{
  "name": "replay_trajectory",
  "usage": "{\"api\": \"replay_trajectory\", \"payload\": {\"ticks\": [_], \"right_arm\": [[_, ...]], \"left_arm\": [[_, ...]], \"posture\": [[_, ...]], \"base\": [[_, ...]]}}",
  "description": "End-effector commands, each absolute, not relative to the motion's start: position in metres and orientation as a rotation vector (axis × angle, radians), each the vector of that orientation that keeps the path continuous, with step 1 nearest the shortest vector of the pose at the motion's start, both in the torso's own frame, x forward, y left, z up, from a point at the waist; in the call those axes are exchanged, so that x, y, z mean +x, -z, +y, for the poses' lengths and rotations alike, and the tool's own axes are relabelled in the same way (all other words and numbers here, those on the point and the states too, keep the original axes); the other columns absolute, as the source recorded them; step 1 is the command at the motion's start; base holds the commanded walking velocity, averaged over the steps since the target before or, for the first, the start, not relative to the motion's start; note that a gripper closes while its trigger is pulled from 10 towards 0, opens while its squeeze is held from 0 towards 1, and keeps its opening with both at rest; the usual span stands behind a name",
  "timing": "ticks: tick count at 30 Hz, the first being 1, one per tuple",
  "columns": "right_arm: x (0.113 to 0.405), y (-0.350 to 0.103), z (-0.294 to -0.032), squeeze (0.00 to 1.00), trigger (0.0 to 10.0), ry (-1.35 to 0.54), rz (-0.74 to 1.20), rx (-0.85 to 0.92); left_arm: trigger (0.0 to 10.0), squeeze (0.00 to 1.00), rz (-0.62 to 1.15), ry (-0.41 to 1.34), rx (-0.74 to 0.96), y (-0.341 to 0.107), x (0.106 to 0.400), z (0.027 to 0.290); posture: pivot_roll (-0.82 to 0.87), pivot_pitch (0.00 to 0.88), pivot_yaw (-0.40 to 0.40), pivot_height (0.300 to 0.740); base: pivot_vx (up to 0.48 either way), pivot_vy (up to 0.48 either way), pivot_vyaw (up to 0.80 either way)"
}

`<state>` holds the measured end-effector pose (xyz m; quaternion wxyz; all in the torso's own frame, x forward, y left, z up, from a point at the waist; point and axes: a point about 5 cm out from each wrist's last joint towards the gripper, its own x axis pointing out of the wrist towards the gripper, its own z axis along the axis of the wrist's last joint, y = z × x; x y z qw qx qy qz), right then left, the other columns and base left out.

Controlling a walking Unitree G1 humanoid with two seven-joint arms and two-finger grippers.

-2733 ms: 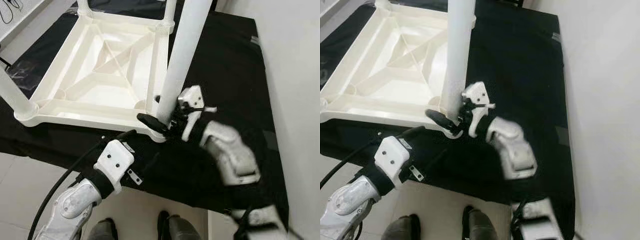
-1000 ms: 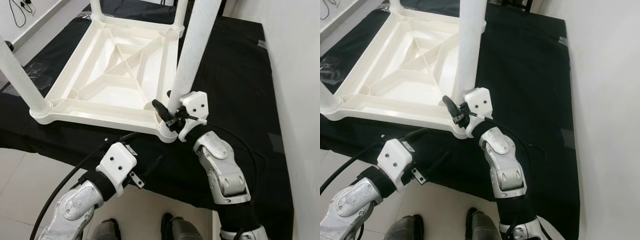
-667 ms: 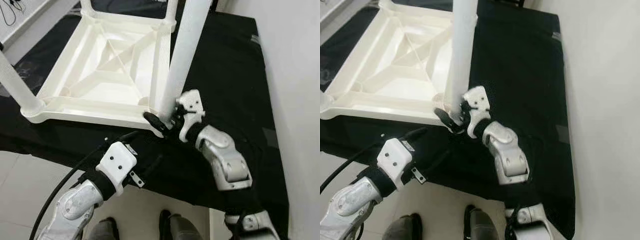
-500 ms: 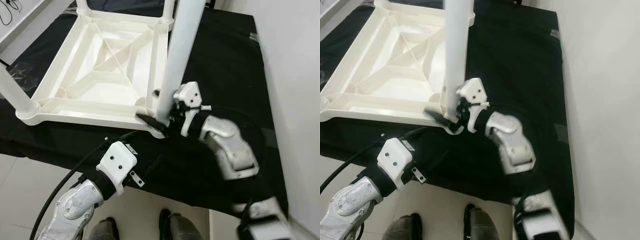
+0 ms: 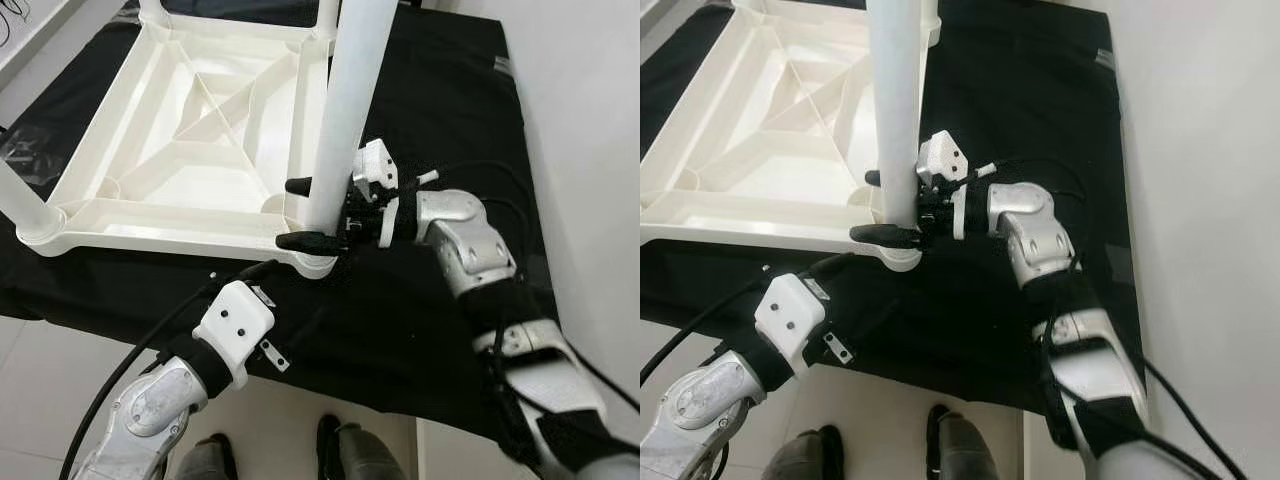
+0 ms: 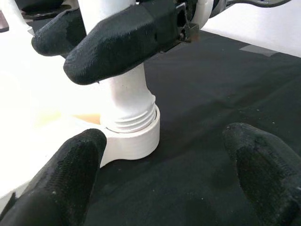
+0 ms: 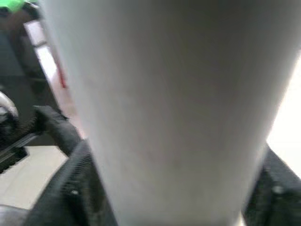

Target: Building children table

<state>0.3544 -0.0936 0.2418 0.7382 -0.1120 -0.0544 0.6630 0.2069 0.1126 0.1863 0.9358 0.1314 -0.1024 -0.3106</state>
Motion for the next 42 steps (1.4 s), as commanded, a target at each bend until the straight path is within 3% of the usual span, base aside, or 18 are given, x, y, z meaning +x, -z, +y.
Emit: {"api": "replay_trajectory", "payload": {"ticks": [1, 10, 12, 19, 20, 22, 25, 36, 37, 40, 42], "right_arm": [[0.354, -0.24, -0.092, 0.0, 0.0, -1.494, -0.118, -0.248], [0.356, -0.227, -0.109, 0.0, 0.0, -1.413, -0.137, -0.227], [0.354, -0.217, -0.127, 0.0, 0.0, -1.3, -0.128, -0.231], [0.35, -0.21, -0.137, 0.0, 0.0, -1.201, -0.12, -0.211], [0.345, -0.195, -0.134, 0.0, 0.0, -1.127, -0.069, -0.192], [0.327, -0.154, -0.115, 0.0, 0.0, -0.739, 0.088, -0.192], [0.303, -0.14, -0.094, 0.0, 0.0, -0.591, 0.161, -0.173], [0.305, -0.151, -0.077, 0.0, 0.0, -0.585, 0.159, -0.194], [0.308, -0.166, -0.072, 1.0, 10.0, -0.608, 0.122, -0.146], [0.312, -0.178, -0.069, 1.0, 10.0, -0.657, 0.067, -0.116], [0.322, -0.204, -0.068, 1.0, 10.0, -0.786, -0.075, -0.08]], "left_arm": [[10.0, 0.0, -0.181, 0.649, 0.274, -0.181, 0.204, 0.112], [10.0, 0.0, -0.177, 0.647, 0.273, -0.181, 0.203, 0.111], [10.0, 0.0, -0.177, 0.657, 0.267, -0.181, 0.202, 0.11], [10.0, 0.0, -0.176, 0.664, 0.263, -0.181, 0.201, 0.109], [10.0, 0.0, -0.173, 0.667, 0.258, -0.18, 0.201, 0.109], [10.0, 0.0, -0.168, 0.68, 0.25, -0.179, 0.199, 0.107], [10.0, 0.0, -0.167, 0.683, 0.248, -0.18, 0.199, 0.108], [10.0, 0.0, -0.173, 0.671, 0.26, -0.18, 0.202, 0.109], [10.0, 0.0, -0.179, 0.664, 0.262, -0.182, 0.204, 0.111], [10.0, 0.0, -0.183, 0.663, 0.26, -0.184, 0.205, 0.11], [10.0, 0.0, -0.186, 0.668, 0.256, -0.183, 0.205, 0.108]], "posture": [[0.12, 0.247, -0.117, 0.74], [0.13, 0.246, -0.115, 0.74], [0.11, 0.25, -0.108, 0.74], [0.1, 0.254, -0.109, 0.74], [0.08, 0.268, -0.111, 0.74], [0.09, 0.283, -0.112, 0.74], [0.08, 0.279, -0.099, 0.74], [0.09, 0.273, -0.113, 0.74], [0.09, 0.27, -0.109, 0.74], [0.09, 0.27, -0.108, 0.74], [0.09, 0.268, -0.107, 0.74]], "base": [[0.0, 0.0, 0.0], [0.0, 0.0, 0.0], [0.0, 0.0, 0.0], [0.0, 0.0, 0.0], [0.0, 0.0, 0.0], [0.0, 0.0, 0.0], [0.0, 0.0, 0.0], [0.0, 0.0, 0.0], [0.0, 0.0, 0.0], [0.0, 0.0, 0.0], [0.0, 0.0, 0.0]]}}
